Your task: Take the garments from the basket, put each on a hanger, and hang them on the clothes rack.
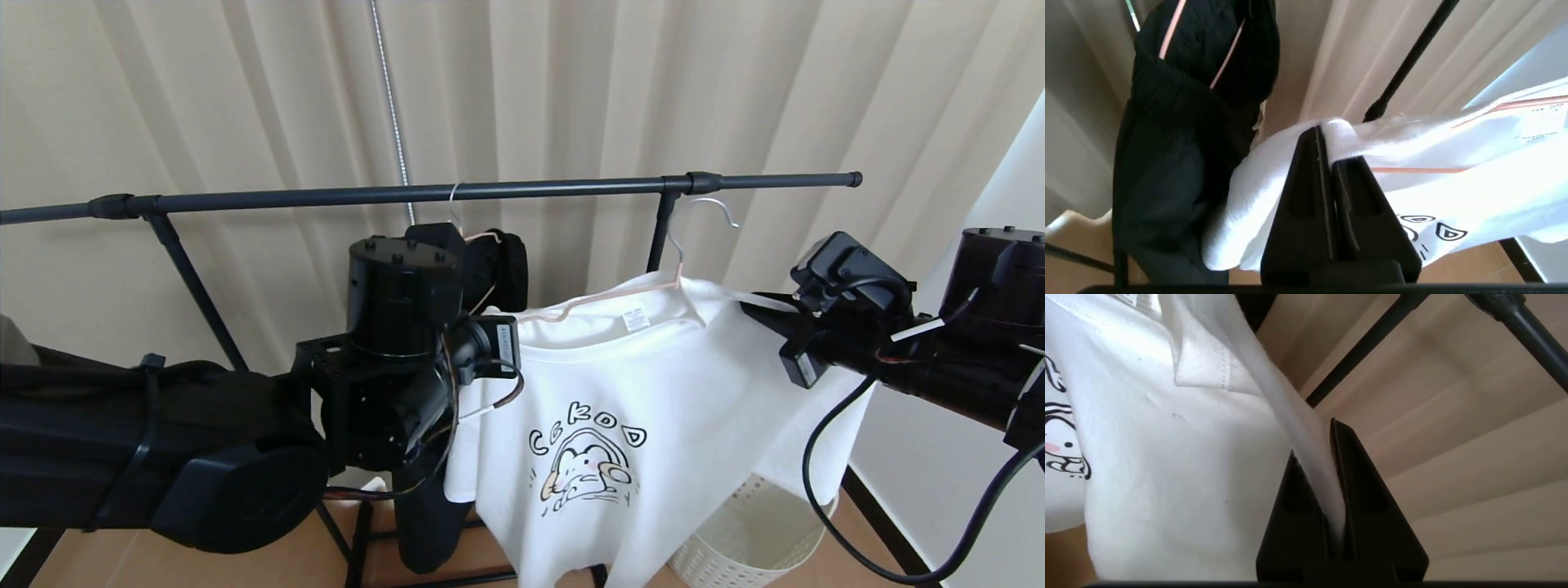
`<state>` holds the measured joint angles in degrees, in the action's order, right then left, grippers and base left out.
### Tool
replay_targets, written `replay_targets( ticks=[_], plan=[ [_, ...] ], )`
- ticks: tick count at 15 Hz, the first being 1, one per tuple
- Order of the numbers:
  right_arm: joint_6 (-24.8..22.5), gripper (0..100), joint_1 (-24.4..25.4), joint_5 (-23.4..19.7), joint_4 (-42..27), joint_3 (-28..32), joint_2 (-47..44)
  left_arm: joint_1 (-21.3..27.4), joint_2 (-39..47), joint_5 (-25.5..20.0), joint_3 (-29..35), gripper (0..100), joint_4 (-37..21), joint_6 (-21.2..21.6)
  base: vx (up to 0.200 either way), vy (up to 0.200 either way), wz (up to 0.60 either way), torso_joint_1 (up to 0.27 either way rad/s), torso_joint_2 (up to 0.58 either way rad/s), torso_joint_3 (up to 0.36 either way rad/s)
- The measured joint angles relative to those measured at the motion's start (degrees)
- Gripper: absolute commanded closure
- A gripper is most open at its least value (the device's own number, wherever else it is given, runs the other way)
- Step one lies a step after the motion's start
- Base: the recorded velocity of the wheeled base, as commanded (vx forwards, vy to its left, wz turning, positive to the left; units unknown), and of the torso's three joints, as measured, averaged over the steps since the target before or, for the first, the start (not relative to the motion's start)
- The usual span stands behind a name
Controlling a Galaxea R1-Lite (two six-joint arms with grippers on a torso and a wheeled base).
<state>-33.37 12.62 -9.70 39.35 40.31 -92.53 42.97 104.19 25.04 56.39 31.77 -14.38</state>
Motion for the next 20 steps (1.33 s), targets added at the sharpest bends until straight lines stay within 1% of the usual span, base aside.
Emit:
replay_targets(
  ticks=[2,3,5,8,10,11,13,14,16,17,18,20],
  plan=[
    [3.0,100,1.1,0.8,0.1,0.4,0.0,1.9,0.1,1.8,4.4,100,-5.8,0.4,0.0,0.0,0.0,0.0,0.0,0.0],
    [5.1,100,1.8,1.5,0.0,0.7,0.1,2.8,0.1,2.4,6.3,100,-7.7,0.7,0.0,0.0,0.0,0.0,0.0,0.0],
    [6.7,100,3.7,4.1,0.0,1.0,0.2,4.1,0.2,2.5,9.2,100,-10.7,1.0,0.0,0.0,0.0,0.0,0.0,0.0],
    [6.7,100,5.7,4.3,-0.2,0.4,0.3,5.2,0.9,4.3,11.9,100,-11.8,1.7,0.0,0.0,0.0,0.0,0.0,0.0],
    [6.2,100,6.5,4.2,-0.2,-0.6,0.3,5.5,1.1,4.5,13.2,100,-12.0,3.0,0.0,0.0,0.0,0.0,0.0,0.0],
    [4.8,100,6.6,4.0,-0.2,-1.2,0.3,5.8,1.1,4.5,13.8,100,-12.1,3.9,0.0,0.0,0.0,0.0,0.0,0.0],
    [2.0,100,6.3,2.8,-0.2,-1.9,0.3,5.9,0.8,4.5,14.3,100,-12.8,4.4,0.0,0.0,0.0,0.0,0.0,0.0],
    [1.0,100,5.6,0.3,-0.2,-2.2,0.5,5.9,0.4,4.6,14.3,100,-14.8,4.4,0.0,0.0,0.0,0.0,0.0,0.0],
    [-1.1,100,1.6,-7.8,-0.2,-2.7,1.0,5.1,-0.8,4.5,13.5,100,-17.5,4.5,0.0,0.0,0.0,0.0,0.0,0.0],
    [-1.6,100,-0.1,-10.7,-0.2,-3.1,1.4,4.5,-1.4,4.5,13.4,100,-17.9,4.8,0.0,0.0,0.0,0.0,0.0,0.0],
    [-1.9,100,-1.0,-12.1,-0.3,-3.4,1.8,4.0,-2.0,4.5,13.4,100,-18.2,5.6,0.0,0.0,0.0,0.0,0.0,0.0],
    [-1.9,100,-0.9,-12.4,-0.8,-3.9,1.6,3.7,-2.8,4.4,13.9,100,-18.3,6.7,0.0,0.0,0.0,0.0,0.0,0.0]
  ],
)
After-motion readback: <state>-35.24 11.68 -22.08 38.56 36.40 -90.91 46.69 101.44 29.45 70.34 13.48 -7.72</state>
